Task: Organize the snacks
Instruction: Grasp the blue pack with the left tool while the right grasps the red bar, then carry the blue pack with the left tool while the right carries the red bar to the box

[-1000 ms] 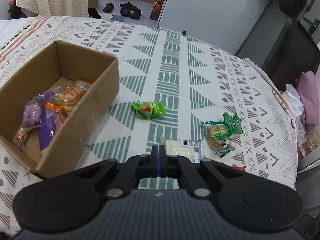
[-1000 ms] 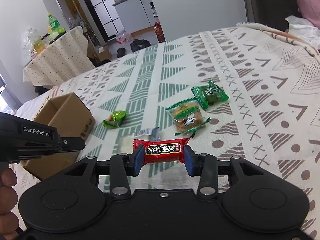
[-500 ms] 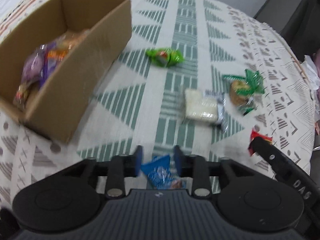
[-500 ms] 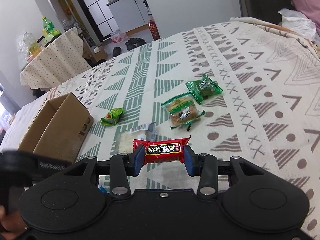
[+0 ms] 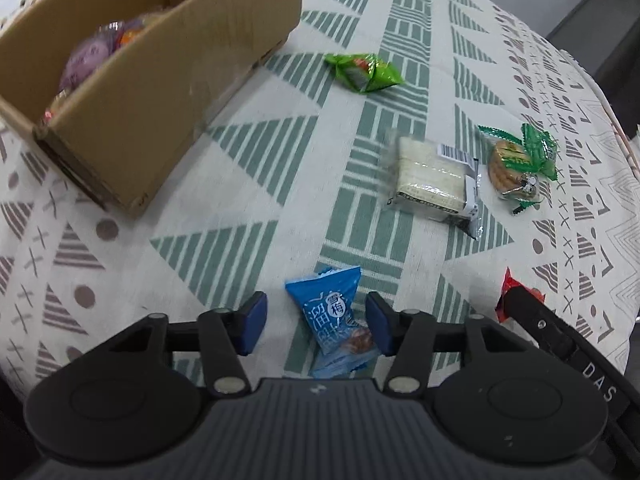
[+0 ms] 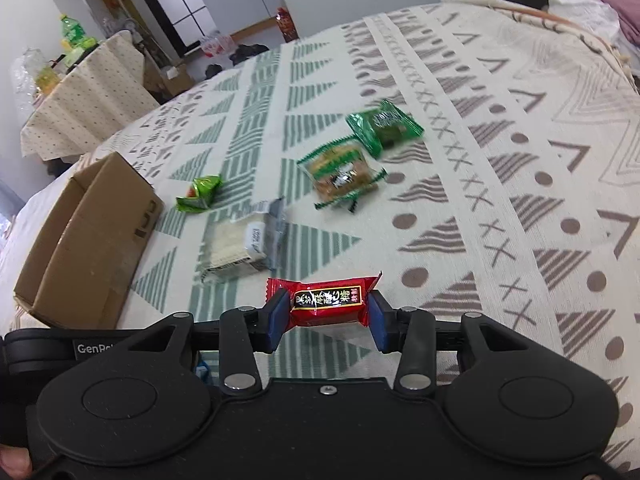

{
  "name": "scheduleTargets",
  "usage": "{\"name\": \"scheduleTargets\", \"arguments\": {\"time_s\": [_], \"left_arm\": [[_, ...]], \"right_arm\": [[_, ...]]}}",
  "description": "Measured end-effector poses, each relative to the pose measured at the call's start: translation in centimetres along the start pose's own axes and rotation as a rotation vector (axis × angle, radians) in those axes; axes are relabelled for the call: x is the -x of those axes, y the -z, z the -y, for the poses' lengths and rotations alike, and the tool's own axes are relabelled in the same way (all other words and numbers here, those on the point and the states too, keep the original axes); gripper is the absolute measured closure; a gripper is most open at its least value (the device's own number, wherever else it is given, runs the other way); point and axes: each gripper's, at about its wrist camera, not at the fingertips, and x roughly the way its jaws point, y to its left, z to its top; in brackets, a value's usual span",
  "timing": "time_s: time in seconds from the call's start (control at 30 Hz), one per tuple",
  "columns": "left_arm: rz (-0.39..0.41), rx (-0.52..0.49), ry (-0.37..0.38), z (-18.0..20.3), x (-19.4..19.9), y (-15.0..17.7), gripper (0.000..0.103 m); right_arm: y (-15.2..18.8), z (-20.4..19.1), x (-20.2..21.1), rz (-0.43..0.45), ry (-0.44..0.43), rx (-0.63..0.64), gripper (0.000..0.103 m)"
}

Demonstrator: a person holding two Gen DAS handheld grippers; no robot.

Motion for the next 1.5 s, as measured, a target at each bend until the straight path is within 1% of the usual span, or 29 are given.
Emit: {"name": "scheduleTargets", "arguments": {"time_s": [0.03, 0.07, 0.1, 0.13, 0.27, 0.43, 0.57, 0.63, 0.67, 0.73, 0.83, 0.87, 0.93, 0.97, 1.0, 1.07, 1.17, 1.33, 1.5], "left_arm": [[0.0, 0.001, 0.003, 0.1, -0.1, 0.0, 0.053], [0.003, -0.003, 0.003, 0.3, -0.3, 0.1, 0.058], [0.006, -0.01, 0.002, 0.5, -0.4, 0.1, 0.068], [0.008, -0.016, 0.001, 0.7, -0.5, 0.2, 0.072], [0.041, -0.022, -0.008, 1.1, -0.4, 0.1, 0.075], [0.068, -0.013, -0.014, 0.9, 0.0, -0.6, 0.075], [0.08, -0.011, -0.008, 0.8, 0.1, -0.9, 0.075], [0.089, -0.008, -0.006, 0.8, 0.3, -1.1, 0.075], [0.095, -0.008, -0.006, 0.7, 0.4, -1.1, 0.075], [0.106, -0.006, -0.006, 0.6, 0.6, -1.3, 0.075], [0.13, 0.002, -0.006, 0.4, 1.3, -1.6, 0.075], [0.14, 0.004, -0.007, 0.3, 1.5, -1.7, 0.075], [0.156, 0.008, -0.007, 0.2, 1.9, -1.9, 0.075], [0.164, 0.008, -0.007, 0.2, 2.1, -2.0, 0.075], [0.175, 0.005, -0.01, 0.2, 2.4, -2.0, 0.075], [0.195, -0.001, -0.012, 0.2, 2.9, -2.0, 0.075], [0.221, -0.002, -0.003, 0.1, 3.8, -2.1, 0.075], [0.284, -0.012, 0.002, 0.0, 5.4, -2.4, 0.075], [0.333, -0.005, 0.021, -0.3, 6.9, -3.1, 0.075]], "right_arm": [[0.0, 0.1, -0.1, -0.004, 0.001, -0.004, 0.061], [0.1, 0.1, -0.2, -0.009, 0.002, -0.006, 0.06], [0.1, 0.1, -0.3, -0.014, 0.005, -0.006, 0.06], [0.1, 0.1, -0.5, -0.018, 0.006, -0.006, 0.06], [0.1, 0.0, -0.9, -0.033, 0.008, 0.001, 0.058], [0.1, 0.0, -1.7, -0.058, 0.022, -0.005, 0.055], [0.0, -0.3, -1.8, -0.054, 0.022, 0.006, 0.041], [0.1, -0.7, -1.9, -0.056, 0.029, 0.029, 0.029], [0.1, -0.9, -2.1, -0.058, 0.032, 0.039, 0.026], [0.2, -1.3, -2.5, -0.068, 0.045, 0.056, 0.025], [0.2, -1.8, -3.1, -0.075, 0.068, 0.084, 0.025], [0.3, -2.1, -3.2, -0.078, 0.083, 0.099, 0.028], [0.4, -2.6, -3.4, -0.079, 0.108, 0.134, 0.037], [0.4, -2.8, -3.3, -0.078, 0.106, 0.143, 0.042], [0.4, -2.9, -3.2, -0.076, 0.105, 0.143, 0.044], [0.1, -2.7, -2.8, -0.074, 0.089, 0.118, 0.057], [-0.4, -2.3, -2.1, -0.059, 0.076, 0.068, 0.058], [-1.6, -2.9, -0.2, -0.004, 0.054, 0.044, 0.058], [-3.2, -4.6, 1.8, 0.062, 0.032, 0.054, 0.058]]}}
